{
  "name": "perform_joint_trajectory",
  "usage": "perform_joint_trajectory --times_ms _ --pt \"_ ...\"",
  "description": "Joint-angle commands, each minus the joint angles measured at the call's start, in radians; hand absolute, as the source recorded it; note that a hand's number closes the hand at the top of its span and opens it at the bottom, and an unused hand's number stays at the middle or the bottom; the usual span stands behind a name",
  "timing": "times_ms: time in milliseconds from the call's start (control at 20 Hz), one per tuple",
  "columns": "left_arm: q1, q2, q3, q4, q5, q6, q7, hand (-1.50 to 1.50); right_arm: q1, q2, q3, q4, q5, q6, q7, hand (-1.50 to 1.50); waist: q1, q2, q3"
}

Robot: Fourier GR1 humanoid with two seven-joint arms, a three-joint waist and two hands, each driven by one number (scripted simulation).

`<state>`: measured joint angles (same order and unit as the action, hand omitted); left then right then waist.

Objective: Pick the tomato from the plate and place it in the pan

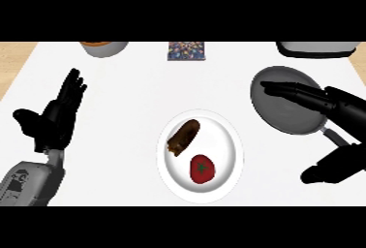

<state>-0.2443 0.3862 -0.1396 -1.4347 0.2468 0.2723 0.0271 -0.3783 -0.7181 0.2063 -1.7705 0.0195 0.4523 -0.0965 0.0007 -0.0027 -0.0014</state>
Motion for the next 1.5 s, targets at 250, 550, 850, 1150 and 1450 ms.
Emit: perform_joint_trajectory --times_ms 250,550,850,1150,1450 --pt "0.045 -0.030 0.012 -0.091 -0.071 0.006 0.038 0.00 -0.128 0.163 0.041 -0.109 0.060 0.053 0.279 -1.50 0.003 0.001 0.001" --pt "0.021 -0.071 0.023 -0.028 -0.090 0.004 0.023 0.00 -0.150 0.261 0.100 -0.151 -0.024 0.140 0.390 -1.50 -0.002 0.000 0.001" --pt "0.059 -0.023 0.107 -0.030 -0.040 -0.111 0.002 0.00 -0.039 0.287 0.153 -0.246 0.086 0.166 0.448 -1.50 -0.002 0.001 0.001" --pt "0.000 -0.071 0.096 -0.066 -0.096 -0.078 0.087 0.00 -0.077 0.398 0.163 -0.202 0.159 0.187 0.576 -1.50 0.000 0.002 0.001" --pt "0.054 -0.100 0.095 -0.087 -0.132 -0.091 0.051 0.00 -0.059 0.403 0.152 -0.072 0.315 0.190 0.450 -1.50 0.004 0.003 0.002"
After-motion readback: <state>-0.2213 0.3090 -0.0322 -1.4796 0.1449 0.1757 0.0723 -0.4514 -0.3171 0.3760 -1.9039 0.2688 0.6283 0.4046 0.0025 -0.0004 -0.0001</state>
